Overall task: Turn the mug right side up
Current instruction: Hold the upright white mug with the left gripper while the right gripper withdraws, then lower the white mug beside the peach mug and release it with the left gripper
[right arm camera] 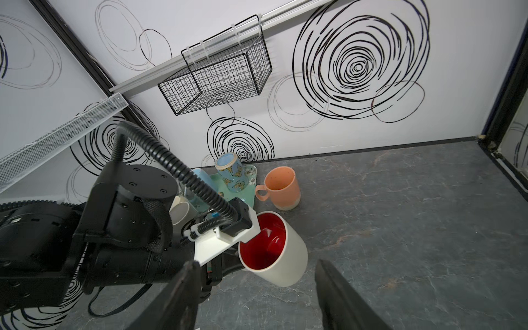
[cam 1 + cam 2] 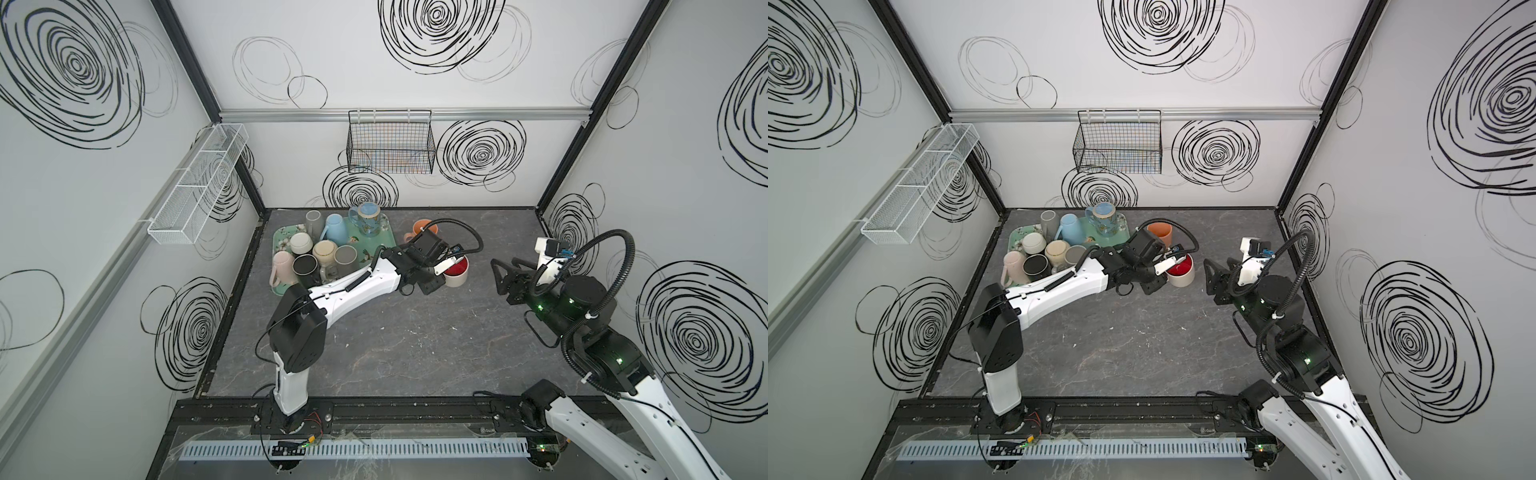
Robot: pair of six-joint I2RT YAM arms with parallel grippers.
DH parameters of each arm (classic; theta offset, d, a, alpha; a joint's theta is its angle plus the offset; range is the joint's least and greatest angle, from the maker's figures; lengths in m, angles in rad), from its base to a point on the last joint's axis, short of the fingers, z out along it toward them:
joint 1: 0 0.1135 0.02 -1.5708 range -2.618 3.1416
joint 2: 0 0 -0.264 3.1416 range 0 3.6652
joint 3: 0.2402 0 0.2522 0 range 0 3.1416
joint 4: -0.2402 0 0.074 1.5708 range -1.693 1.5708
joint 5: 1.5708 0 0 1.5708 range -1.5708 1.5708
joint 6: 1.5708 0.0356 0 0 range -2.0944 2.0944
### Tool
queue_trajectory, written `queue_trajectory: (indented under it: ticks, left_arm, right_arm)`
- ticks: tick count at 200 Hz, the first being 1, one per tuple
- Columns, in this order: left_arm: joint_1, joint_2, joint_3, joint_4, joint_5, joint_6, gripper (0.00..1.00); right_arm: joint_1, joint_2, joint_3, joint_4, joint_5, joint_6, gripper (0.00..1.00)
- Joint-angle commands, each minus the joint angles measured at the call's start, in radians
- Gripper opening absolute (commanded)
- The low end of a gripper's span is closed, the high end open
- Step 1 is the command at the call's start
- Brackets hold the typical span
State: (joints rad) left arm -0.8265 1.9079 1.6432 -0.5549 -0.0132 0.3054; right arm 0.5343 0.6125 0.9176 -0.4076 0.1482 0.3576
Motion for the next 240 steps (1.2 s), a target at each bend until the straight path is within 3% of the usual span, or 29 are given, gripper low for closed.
queue_trajectory:
  ticks: [1,47,107,208,240]
  left_arm:
    - [0.006,0.028,0.089,-0.031,-0.038,0.075,0.00]
    - [0.058,0.115,0.143,-0.116,-0.028,0.121,0.00]
    - [0.143,0.219,0.220,-0.163,-0.012,0.177,0.00]
    - [0.227,0.361,0.365,-0.097,0.092,0.217,0.00]
    - [0.240,0.393,0.377,-0.092,0.076,0.228,0.00]
  right_arm:
    - [-0.003,-0.028,-0.008,-0.084,0.037,0.002,0.68]
    - [-0.005,-0.034,-0.008,-0.130,0.043,0.018,0.68]
    - [-0.004,-0.045,-0.104,-0.029,0.053,0.053,0.67]
    - [-0.007,0.021,-0.142,0.051,0.010,0.092,0.67]
    - [-0.009,0.013,-0.160,0.052,0.020,0.102,0.67]
